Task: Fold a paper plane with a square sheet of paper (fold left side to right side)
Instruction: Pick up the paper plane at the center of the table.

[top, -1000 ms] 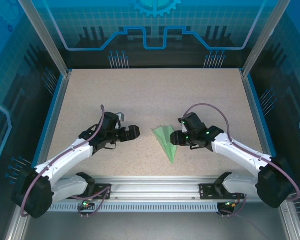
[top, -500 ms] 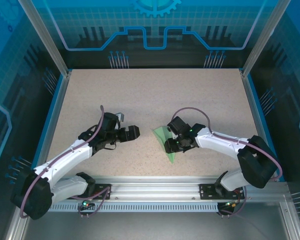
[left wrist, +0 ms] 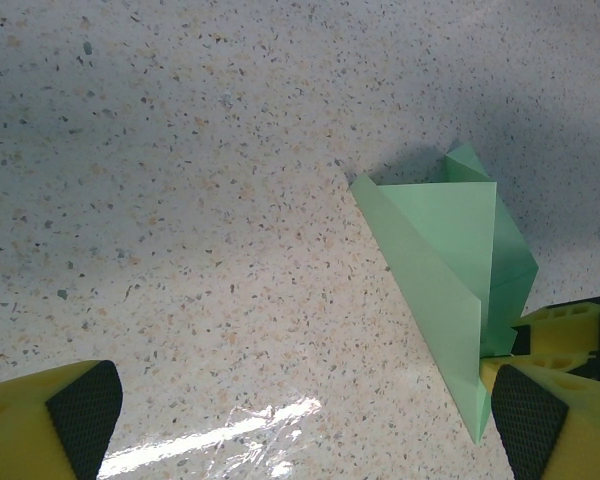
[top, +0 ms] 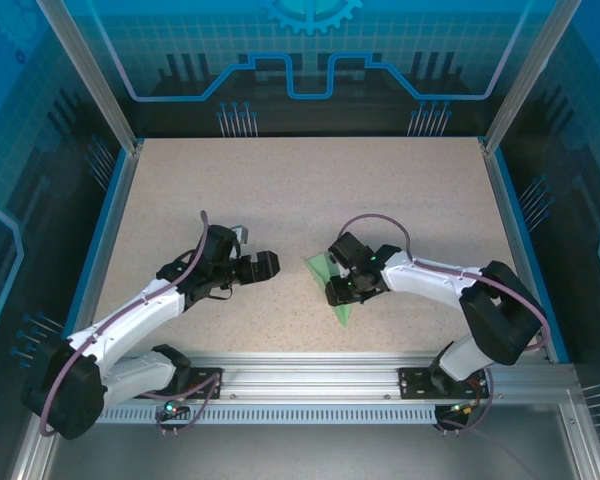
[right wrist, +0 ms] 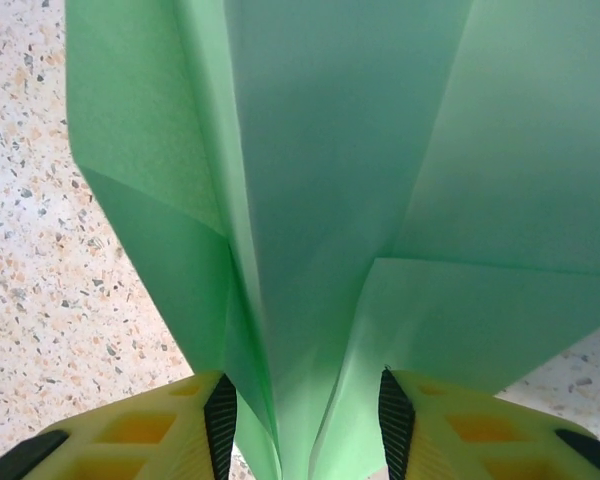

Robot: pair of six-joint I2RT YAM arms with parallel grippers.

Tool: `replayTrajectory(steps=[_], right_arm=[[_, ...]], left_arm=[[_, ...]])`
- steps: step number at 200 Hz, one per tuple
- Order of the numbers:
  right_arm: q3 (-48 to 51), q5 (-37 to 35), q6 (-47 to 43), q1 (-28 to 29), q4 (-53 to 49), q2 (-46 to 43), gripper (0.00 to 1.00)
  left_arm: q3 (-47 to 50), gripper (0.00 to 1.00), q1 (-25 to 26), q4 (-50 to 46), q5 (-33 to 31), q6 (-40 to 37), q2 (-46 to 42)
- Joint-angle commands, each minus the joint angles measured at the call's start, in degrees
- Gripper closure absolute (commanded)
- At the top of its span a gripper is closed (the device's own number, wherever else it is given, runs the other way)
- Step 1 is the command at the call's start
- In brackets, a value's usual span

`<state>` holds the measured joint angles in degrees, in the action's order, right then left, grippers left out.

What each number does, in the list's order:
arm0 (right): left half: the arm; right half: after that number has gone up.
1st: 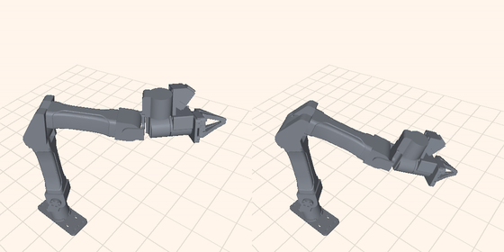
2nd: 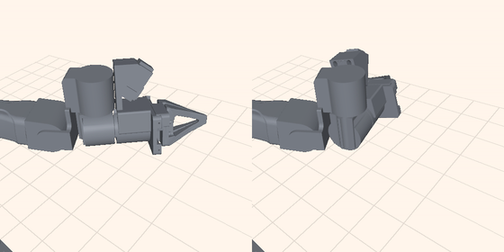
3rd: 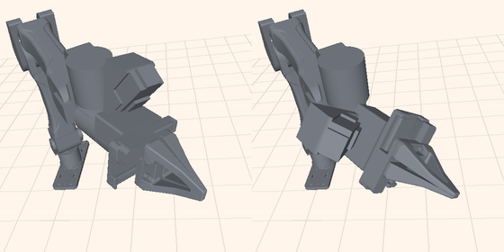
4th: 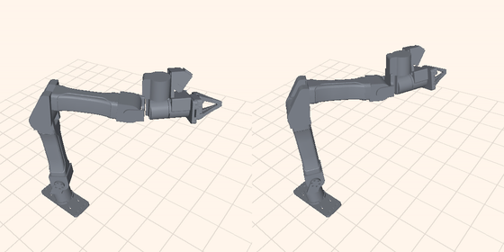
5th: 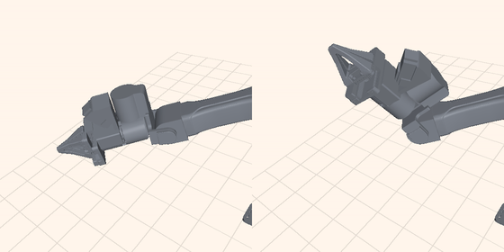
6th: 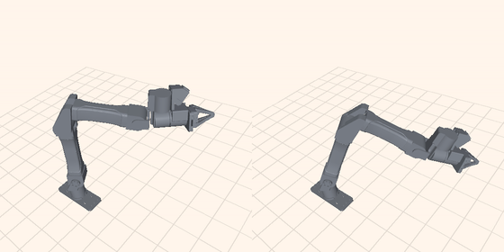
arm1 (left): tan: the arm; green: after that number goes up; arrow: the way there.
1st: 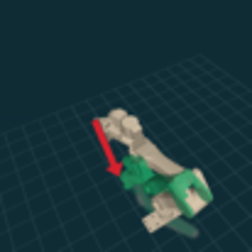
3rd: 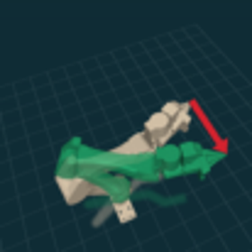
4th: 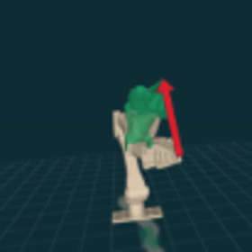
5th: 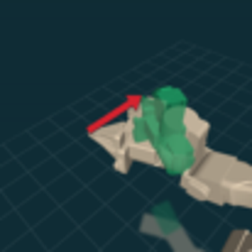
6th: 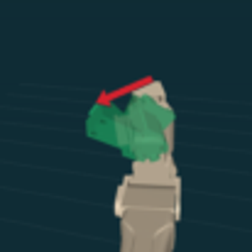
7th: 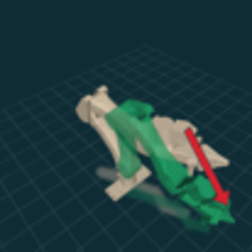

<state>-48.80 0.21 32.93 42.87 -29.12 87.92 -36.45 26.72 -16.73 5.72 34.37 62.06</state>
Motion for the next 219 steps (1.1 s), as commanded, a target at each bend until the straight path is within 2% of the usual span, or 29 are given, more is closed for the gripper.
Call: replayTrajectory(steps=[1, 59, 104, 154, 181, 219], right_arm=[[-1.3, 0.3, -0.3, 1.3, -0.1, 1.3, 0.56], [-3.8, -1.2, -0.1, 2.6, -1.3, 4.4, 0.59], [-5.3, -2.3, 0.2, 3.1, -3.2, 5.9, 0.67], [-8.3, -5.7, 0.8, 3.1, -8.8, 4.7, 0.90], [-10.2, -7.8, 1.2, 2.3, -11.8, 4.3, 0.92], [-10.8, -6.7, 1.5, 1.2, -11.2, 7.0, 0.90]], left_arm=[[0.9, 0.01, -0.5, -1.1, -1.1, -0.9, -0.8], [0.8, 0.01, -0.6, -1.3, -1.3, -1.1, -0.8], [0.7, 0.01, -0.5, -1.8, -1.5, -1.3, -0.9], [0.3, 0.01, -0.6, -2.4, -1.9, -1.5, -1.4], [0.2, 0.01, -0.6, -2.6, -2.0, -1.6, -1.6], [0.2, 0.02, -0.6, -2.7, -2.1, -1.7, -1.6]])
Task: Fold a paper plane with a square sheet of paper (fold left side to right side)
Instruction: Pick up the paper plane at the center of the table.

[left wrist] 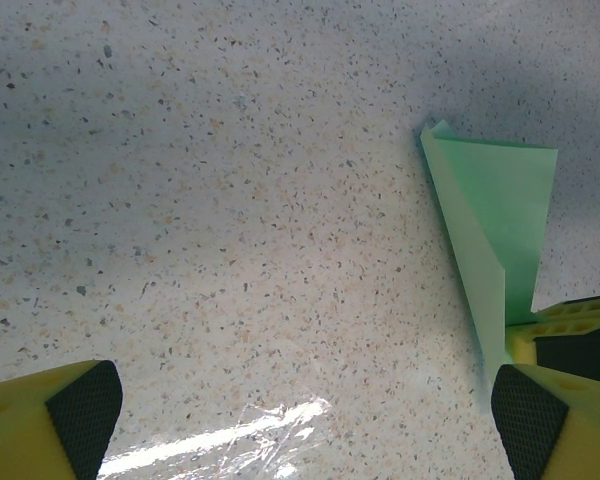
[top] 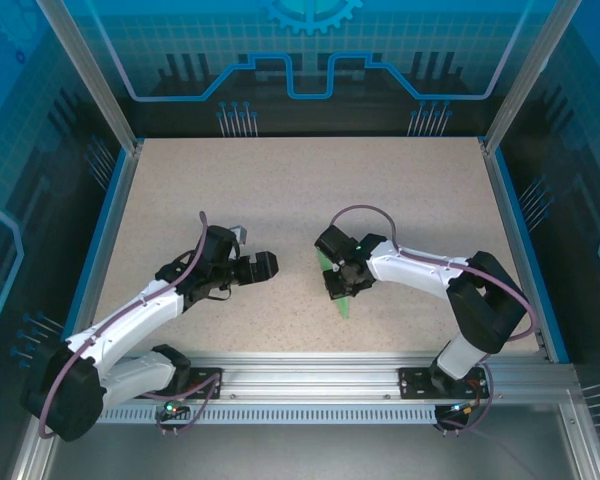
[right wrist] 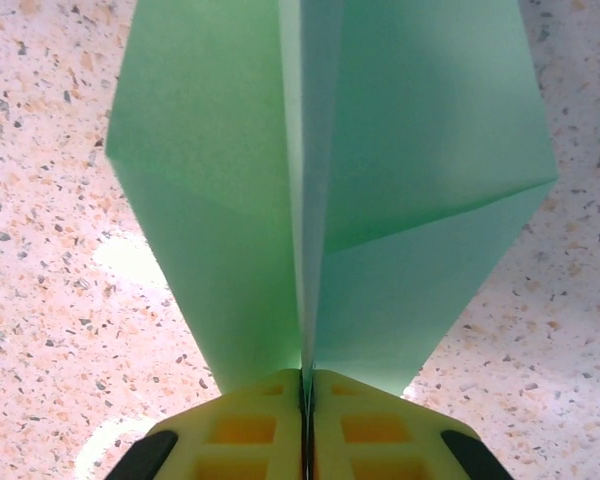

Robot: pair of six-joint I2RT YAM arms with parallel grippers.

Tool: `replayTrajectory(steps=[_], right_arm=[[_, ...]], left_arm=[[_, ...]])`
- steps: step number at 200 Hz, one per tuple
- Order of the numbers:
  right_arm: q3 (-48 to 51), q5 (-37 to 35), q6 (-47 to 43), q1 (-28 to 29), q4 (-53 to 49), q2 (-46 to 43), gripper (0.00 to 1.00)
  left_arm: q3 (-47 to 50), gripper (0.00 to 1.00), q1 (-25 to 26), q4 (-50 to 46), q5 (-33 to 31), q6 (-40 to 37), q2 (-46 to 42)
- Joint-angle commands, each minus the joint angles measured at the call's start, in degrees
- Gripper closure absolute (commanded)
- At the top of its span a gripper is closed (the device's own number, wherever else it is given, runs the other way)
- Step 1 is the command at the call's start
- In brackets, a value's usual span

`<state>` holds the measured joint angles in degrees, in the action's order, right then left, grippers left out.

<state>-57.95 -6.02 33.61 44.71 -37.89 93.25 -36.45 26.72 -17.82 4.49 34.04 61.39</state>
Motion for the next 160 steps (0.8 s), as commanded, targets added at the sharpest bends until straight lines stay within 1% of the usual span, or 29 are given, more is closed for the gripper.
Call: replayTrajectory(steps=[1, 46, 86, 128, 160], right_arm=[[-1.7, -0.5, 0.8, -0.7, -2.4, 1.8, 0.90], [-2.6, 0.0, 1.2, -0.7, -2.2, 5.0, 0.80], [-2.8, -0.2, 1.0, -0.7, -2.1, 6.5, 0.79], [-3.4, -0.1, 0.5, -0.7, -1.6, 9.1, 0.80], [-5.7, -1.4, 0.3, -1.4, -3.0, 7.5, 0.88]], left_arm=[[0.2, 0.01, -0.6, -1.7, -0.9, -1.4, -0.9], [0.0, 0.01, -0.5, -1.9, -0.9, -1.6, -0.9], [0.0, 0.01, -0.6, -1.8, -1.0, -1.7, -0.8], [-0.2, 0.01, -0.5, -2.3, -1.0, -1.9, -1.2], [0.2, 0.01, -0.5, -2.0, 0.4, -2.3, -3.0]])
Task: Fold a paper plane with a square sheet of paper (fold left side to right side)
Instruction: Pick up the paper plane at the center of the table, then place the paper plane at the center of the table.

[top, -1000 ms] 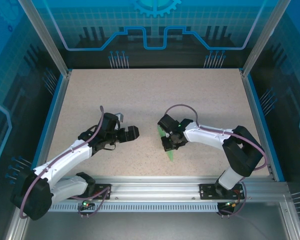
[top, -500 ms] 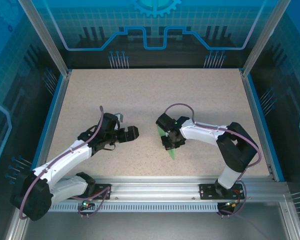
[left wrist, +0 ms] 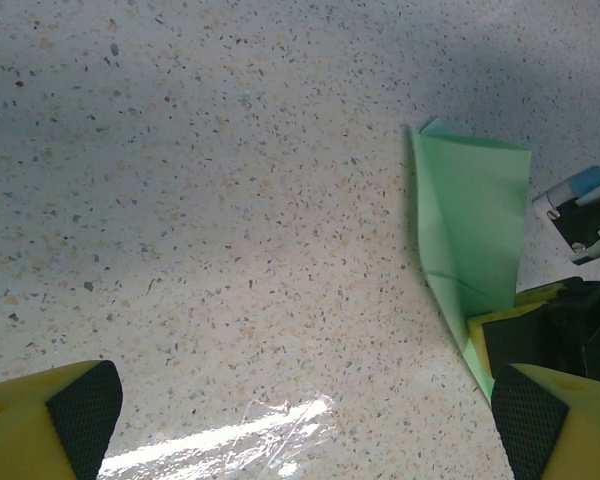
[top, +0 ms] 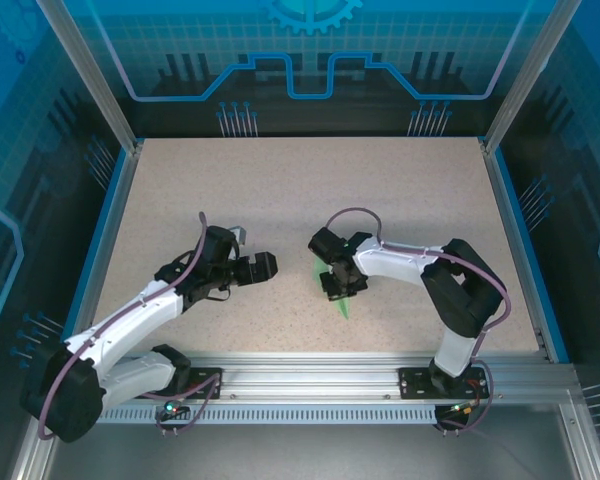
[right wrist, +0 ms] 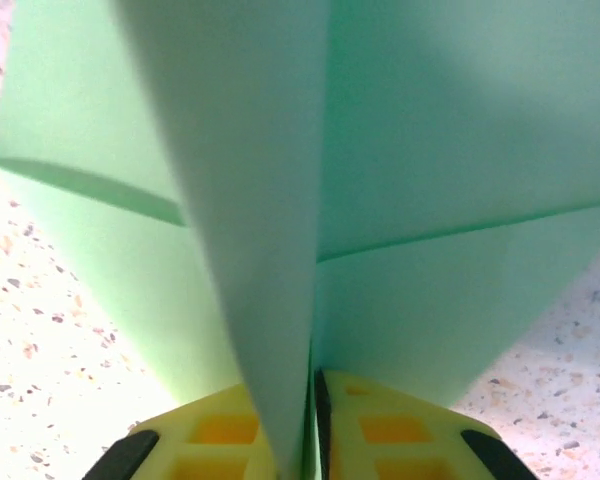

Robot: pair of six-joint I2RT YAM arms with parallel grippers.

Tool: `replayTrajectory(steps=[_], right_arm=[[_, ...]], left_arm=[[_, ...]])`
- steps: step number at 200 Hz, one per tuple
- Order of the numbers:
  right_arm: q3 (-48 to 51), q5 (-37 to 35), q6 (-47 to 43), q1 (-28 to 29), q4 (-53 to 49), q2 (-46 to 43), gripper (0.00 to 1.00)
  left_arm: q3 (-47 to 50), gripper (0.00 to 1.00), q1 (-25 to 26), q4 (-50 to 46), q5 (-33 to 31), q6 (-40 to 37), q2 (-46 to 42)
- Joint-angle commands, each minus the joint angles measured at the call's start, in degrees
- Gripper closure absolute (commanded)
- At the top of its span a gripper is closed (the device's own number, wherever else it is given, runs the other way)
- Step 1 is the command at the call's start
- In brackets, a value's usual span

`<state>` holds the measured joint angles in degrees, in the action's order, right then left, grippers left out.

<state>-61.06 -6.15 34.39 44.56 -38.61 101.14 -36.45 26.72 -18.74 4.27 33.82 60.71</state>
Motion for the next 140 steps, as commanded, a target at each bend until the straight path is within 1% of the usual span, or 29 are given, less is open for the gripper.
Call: replayTrajectory(steps=[1, 24, 49, 78, 99, 121, 140], right_arm=[[-2.6, -1.3, -0.5, -1.4, -2.3, -0.5, 0.88], [-6.7, -0.6, -1.3, -4.3, -4.6, 0.1, 0.89], [-13.8, -0.5, -1.7, -8.0, -8.4, 4.3, 0.89], [-23.7, -1.2, -3.2, -11.4, -11.8, 11.1, 0.88], [-32.9, -2.0, -4.7, -13.6, -15.8, 17.1, 0.88], [-41.9, -2.2, -5.5, -15.0, -19.6, 22.7, 0.88], [-47.3, -2.1, -5.6, -15.7, -22.2, 26.4, 0.88]], left_arm=[[0.3, 0.01, -0.6, -0.9, 0.7, -2.0, -2.3], [1.5, 0.01, -0.6, 0.5, 2.8, -2.0, -3.7], [2.8, 0.01, -0.5, 1.6, 5.7, -2.0, -5.4], [3.1, 0.01, -0.5, 0.4, 7.7, -2.0, -6.6], [3.6, 0.01, -0.5, 0.2, 8.9, -2.2, -7.0], [4.5, 0.01, -0.6, 0.2, 8.6, -1.9, -7.4], [4.9, 0.01, -0.6, 0.3, 8.5, -1.4, -7.4]])
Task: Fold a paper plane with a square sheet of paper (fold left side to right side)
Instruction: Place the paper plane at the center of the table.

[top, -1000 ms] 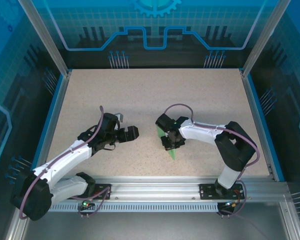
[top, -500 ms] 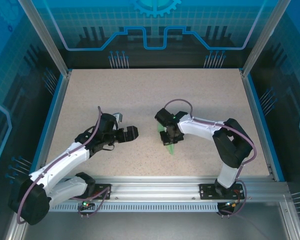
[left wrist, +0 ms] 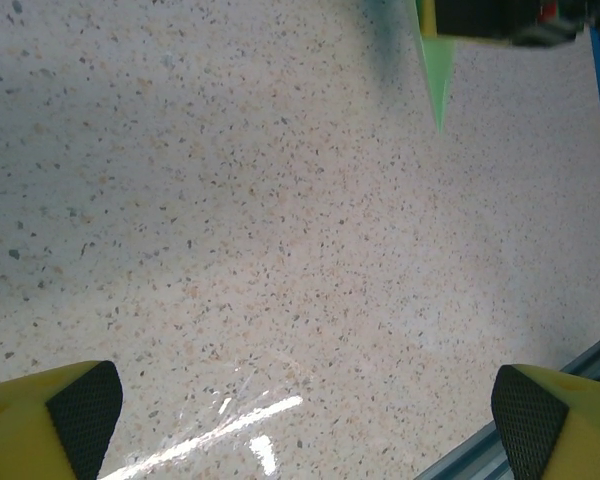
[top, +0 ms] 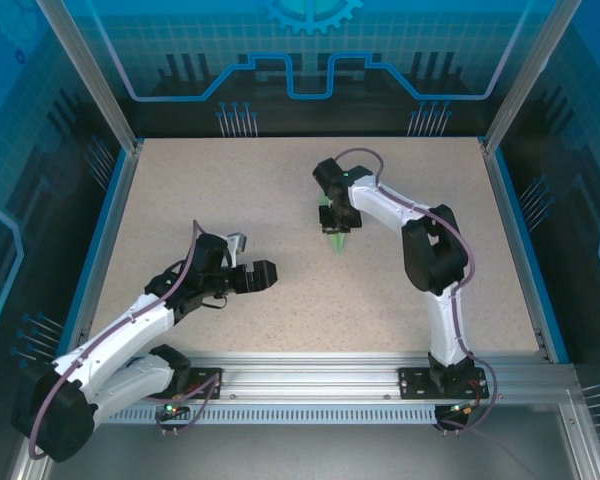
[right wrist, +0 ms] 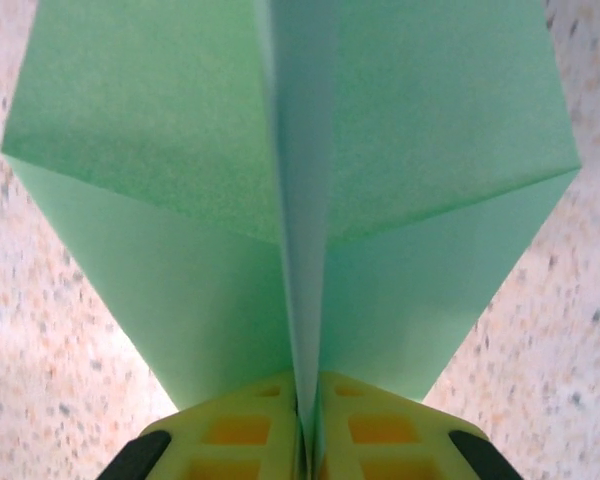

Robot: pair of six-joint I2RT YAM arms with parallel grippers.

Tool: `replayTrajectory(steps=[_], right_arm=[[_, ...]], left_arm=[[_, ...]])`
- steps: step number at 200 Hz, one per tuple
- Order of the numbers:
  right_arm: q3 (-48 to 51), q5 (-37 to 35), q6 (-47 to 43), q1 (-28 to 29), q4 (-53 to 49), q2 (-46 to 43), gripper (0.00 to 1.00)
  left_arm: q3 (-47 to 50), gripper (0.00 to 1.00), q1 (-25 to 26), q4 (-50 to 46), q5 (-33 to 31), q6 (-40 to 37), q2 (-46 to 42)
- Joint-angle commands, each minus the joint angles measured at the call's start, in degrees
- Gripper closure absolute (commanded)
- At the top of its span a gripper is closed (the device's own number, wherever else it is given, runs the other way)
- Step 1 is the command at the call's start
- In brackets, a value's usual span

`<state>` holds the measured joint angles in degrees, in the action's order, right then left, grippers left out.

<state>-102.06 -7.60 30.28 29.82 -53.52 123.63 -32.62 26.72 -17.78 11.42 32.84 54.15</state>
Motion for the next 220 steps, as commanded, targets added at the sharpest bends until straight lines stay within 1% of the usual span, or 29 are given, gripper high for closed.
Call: replayTrajectory(steps=[1, 32, 44, 50, 85, 139, 220], right_arm=[[-6.6, -0.7, -1.5, -1.0, -7.4, 4.2, 0.88], [-11.7, -0.6, -1.4, -1.7, -9.8, 9.3, 0.87], [-12.3, -0.5, -1.2, -1.9, -9.7, 9.3, 0.87], [-12.2, -0.3, -1.0, -2.0, -9.2, 10.9, 0.87], [-11.3, 0.2, -0.4, -2.0, -7.1, 11.5, 0.87], [-11.6, -0.1, -0.3, -2.2, -7.4, 13.0, 0.87], [-11.9, 0.3, -0.6, -2.1, -7.6, 12.3, 0.84]], left_arm=[[1.2, 0.01, -0.6, -0.7, 1.5, -0.3, -0.9], [1.3, 0.01, -0.5, -1.0, 1.6, 0.2, -1.0], [1.3, 0.01, -0.5, -1.3, 1.5, 0.1, -1.0], [1.4, 0.01, -0.6, -1.5, 1.4, 0.0, -1.0], [1.3, 0.01, -0.6, -2.7, 0.8, -0.1, -1.2], [1.4, 0.01, -0.6, -4.6, -0.5, -0.2, -3.1], [0.9, 0.01, -0.6, -7.4, -2.2, 0.1, -6.1]])
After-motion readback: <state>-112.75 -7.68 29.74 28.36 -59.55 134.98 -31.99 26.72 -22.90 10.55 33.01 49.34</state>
